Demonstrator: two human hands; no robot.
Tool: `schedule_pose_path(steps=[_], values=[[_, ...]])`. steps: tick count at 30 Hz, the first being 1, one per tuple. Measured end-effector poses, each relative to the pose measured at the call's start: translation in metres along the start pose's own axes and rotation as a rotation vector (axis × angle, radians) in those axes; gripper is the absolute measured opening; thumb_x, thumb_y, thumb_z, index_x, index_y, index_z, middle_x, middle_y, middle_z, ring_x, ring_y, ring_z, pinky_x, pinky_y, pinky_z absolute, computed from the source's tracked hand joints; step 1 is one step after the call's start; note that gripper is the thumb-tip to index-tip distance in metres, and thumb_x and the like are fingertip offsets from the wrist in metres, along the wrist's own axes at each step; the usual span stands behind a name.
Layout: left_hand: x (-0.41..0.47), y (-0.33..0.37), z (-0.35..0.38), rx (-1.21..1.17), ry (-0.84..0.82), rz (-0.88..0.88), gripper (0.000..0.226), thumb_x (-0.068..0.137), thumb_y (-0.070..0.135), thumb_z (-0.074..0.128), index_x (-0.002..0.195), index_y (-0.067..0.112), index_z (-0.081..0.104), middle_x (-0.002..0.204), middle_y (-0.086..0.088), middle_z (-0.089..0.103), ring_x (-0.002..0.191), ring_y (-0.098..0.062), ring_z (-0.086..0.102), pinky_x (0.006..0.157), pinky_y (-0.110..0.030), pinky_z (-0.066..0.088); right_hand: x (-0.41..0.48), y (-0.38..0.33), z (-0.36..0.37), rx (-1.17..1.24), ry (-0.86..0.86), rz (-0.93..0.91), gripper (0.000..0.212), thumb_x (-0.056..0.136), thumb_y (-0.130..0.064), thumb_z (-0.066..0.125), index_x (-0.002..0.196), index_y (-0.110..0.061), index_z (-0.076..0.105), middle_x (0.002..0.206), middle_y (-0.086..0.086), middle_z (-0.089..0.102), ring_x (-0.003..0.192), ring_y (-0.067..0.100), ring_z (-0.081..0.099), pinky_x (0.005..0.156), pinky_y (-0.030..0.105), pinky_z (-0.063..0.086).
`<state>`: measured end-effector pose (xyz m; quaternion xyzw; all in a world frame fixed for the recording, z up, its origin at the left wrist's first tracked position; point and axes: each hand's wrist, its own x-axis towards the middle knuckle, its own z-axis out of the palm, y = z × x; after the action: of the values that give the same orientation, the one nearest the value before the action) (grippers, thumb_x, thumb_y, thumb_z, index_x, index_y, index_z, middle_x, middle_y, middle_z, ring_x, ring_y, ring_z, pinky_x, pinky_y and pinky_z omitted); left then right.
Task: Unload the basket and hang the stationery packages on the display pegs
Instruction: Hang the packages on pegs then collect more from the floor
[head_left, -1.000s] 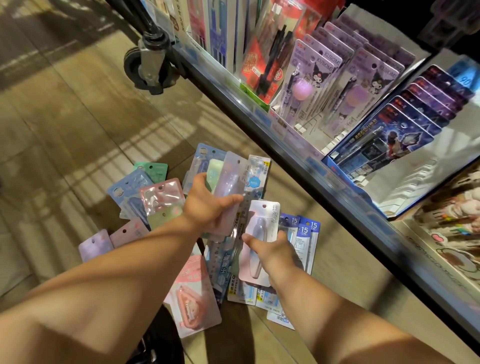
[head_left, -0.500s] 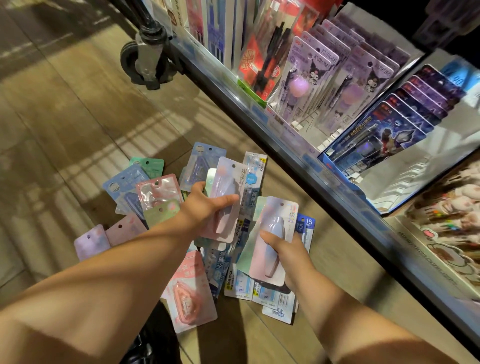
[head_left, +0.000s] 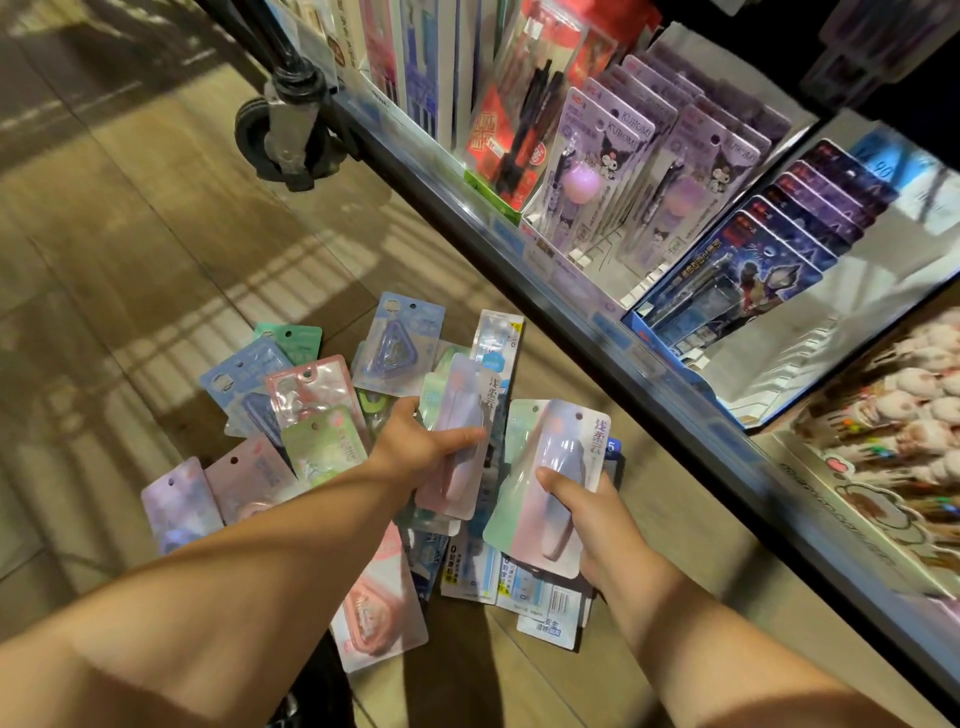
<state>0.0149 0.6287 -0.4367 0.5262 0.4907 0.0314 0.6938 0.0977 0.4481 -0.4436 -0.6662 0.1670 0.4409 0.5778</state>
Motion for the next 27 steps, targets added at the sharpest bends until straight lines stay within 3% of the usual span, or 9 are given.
schedule_pose_path(steps=[5,8,10,13,15,18,22,25,27], values=[[-0.004,0.015,0.005,-0.008,-0.037,-0.005,0.027,0.075,0.001,0.082,0.09,0.009,0.061,0.087,-0.012,0.069,0.066,-0.017,0.07,0.056,-0.025,0.058,-0.025,-0.029,-0.019,0.146,-0.161,-0.034,0.037,0.09,-0.013,0.064,0.124,-0.027,0.059,0.113,0.009,0.072,0.105,0.031,0.068,0.095,0.054,0.051],[-0.012,0.023,0.008,-0.002,-0.096,-0.016,0.06,0.063,0.016,0.091,0.111,0.01,0.054,0.103,-0.016,0.07,0.087,-0.029,0.071,0.074,-0.041,0.06,-0.04,-0.047,-0.029,0.218,-0.298,-0.055,0.045,0.085,-0.019,0.063,0.129,-0.028,0.056,0.118,0.01,0.07,0.108,0.03,0.067,0.096,0.054,0.05],[-0.018,0.032,0.014,-0.04,-0.155,-0.014,0.067,0.062,0.017,0.09,0.116,0.01,0.051,0.107,-0.018,0.07,0.09,-0.033,0.071,0.079,-0.046,0.059,-0.047,-0.061,-0.034,0.22,-0.35,-0.061,0.052,0.08,-0.024,0.072,0.129,-0.029,0.055,0.118,0.01,0.07,0.108,0.032,0.067,0.096,0.056,0.049],[-0.036,0.058,0.03,-0.052,-0.187,0.026,0.064,0.066,0.016,0.087,0.117,0.011,0.048,0.103,-0.015,0.068,0.075,-0.022,0.072,0.062,-0.034,0.056,-0.06,-0.08,-0.041,0.274,-0.382,-0.079,0.081,0.045,-0.029,0.092,0.122,-0.025,0.064,0.11,0.011,0.073,0.099,0.032,0.071,0.084,0.052,0.055],[-0.048,0.079,0.039,-0.035,-0.229,0.086,0.074,0.062,0.016,0.088,0.122,0.006,0.046,0.103,-0.014,0.067,0.072,-0.018,0.072,0.058,-0.029,0.055,-0.072,-0.092,-0.041,0.374,-0.403,-0.098,0.078,0.024,-0.027,0.099,0.099,-0.02,0.077,0.099,0.012,0.075,0.084,0.029,0.074,0.065,0.043,0.059],[-0.066,0.108,0.05,-0.02,-0.223,0.187,0.058,0.075,0.008,0.079,0.121,0.008,0.044,0.102,-0.01,0.063,0.075,-0.019,0.068,0.056,-0.025,0.054,-0.091,-0.107,-0.043,0.423,-0.299,-0.134,0.059,0.049,-0.023,0.088,0.103,-0.009,0.071,0.093,0.014,0.075,0.077,0.028,0.073,0.066,0.041,0.06],[-0.099,0.141,0.063,0.024,-0.248,0.358,0.072,0.062,0.019,0.089,0.117,0.016,0.043,0.105,-0.007,0.063,0.082,-0.018,0.067,0.062,-0.028,0.054,-0.126,-0.128,-0.05,0.419,-0.22,-0.245,0.064,0.059,-0.017,0.083,0.118,-0.004,0.062,0.093,0.016,0.074,0.078,0.029,0.073,0.062,0.038,0.059],[-0.125,0.165,0.069,0.006,-0.263,0.41,0.082,0.05,0.025,0.093,0.116,0.02,0.045,0.104,-0.005,0.066,0.081,-0.019,0.071,0.063,-0.034,0.057,-0.16,-0.149,-0.062,0.388,-0.241,-0.325,0.04,0.065,-0.021,0.067,0.102,-0.005,0.066,0.077,0.011,0.074,0.064,0.023,0.072,0.055,0.033,0.058],[-0.142,0.181,0.072,-0.04,-0.271,0.426,0.09,0.046,0.027,0.095,0.121,0.016,0.046,0.106,-0.008,0.068,0.082,-0.021,0.073,0.066,-0.036,0.058,-0.182,-0.164,-0.069,0.347,-0.248,-0.37,0.037,0.058,-0.027,0.077,0.09,-0.008,0.072,0.079,0.011,0.075,0.067,0.024,0.072,0.066,0.037,0.06]])
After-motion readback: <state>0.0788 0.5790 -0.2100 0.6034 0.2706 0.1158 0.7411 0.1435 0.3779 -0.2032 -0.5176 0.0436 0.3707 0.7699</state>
